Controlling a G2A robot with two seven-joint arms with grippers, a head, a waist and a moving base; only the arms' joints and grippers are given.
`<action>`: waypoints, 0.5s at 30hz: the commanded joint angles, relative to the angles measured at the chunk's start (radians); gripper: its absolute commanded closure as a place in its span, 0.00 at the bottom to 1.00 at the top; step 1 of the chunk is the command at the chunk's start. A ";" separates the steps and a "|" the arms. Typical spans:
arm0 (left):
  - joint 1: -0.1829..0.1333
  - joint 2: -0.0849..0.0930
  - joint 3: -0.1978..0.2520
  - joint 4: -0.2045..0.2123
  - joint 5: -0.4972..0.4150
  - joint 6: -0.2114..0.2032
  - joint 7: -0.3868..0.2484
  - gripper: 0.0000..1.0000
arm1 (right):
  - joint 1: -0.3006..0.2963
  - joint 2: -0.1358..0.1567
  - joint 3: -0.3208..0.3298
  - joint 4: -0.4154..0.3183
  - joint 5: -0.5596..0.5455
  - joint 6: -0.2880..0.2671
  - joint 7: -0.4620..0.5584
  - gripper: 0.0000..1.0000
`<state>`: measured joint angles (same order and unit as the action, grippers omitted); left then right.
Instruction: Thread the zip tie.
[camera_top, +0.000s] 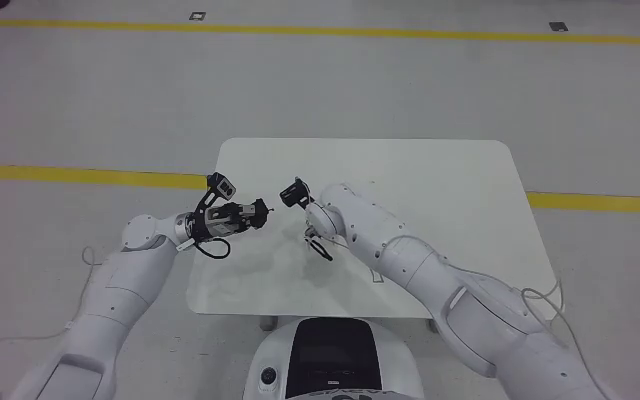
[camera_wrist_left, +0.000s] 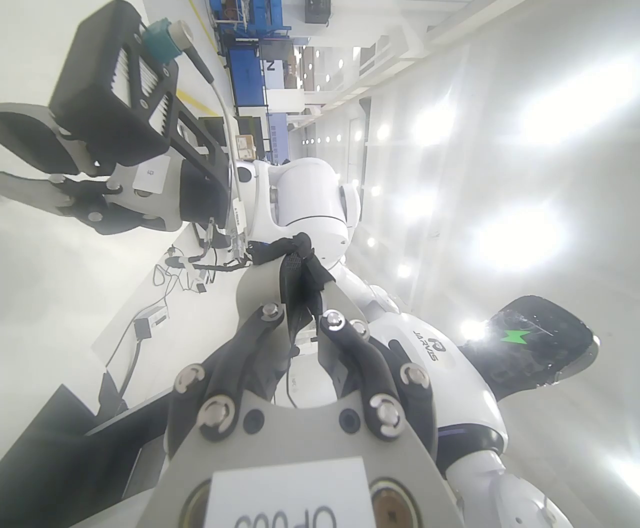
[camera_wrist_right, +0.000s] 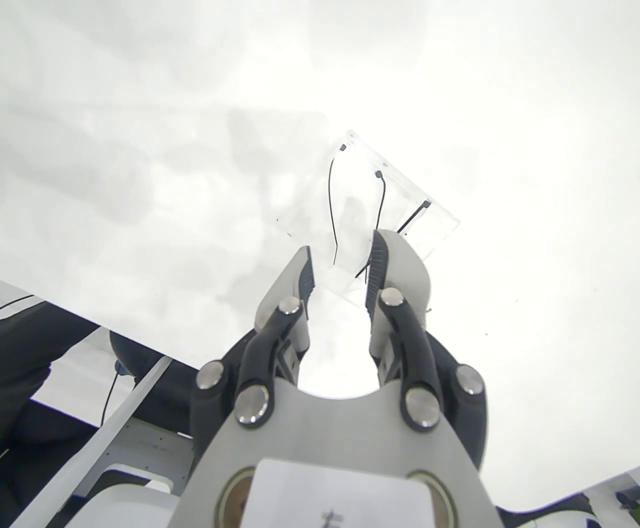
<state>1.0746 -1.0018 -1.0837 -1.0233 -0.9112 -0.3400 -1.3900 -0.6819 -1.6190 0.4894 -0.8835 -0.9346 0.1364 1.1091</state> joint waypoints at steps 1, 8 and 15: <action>0.000 0.000 0.000 0.000 0.000 0.000 0.000 1.00 | 0.001 -0.003 -0.002 0.006 -0.010 0.000 0.002 1.00; 0.000 0.000 0.000 0.000 0.000 0.000 0.000 1.00 | 0.010 -0.025 -0.006 0.067 -0.020 -0.022 -0.013 1.00; 0.000 0.000 0.000 0.000 0.000 0.000 0.000 1.00 | 0.022 -0.055 -0.010 0.142 -0.011 -0.045 -0.054 1.00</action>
<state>1.0746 -1.0018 -1.0837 -1.0233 -0.9112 -0.3400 -1.3900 -0.6609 -1.6711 0.4802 -0.7497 -0.9463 0.0934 1.0586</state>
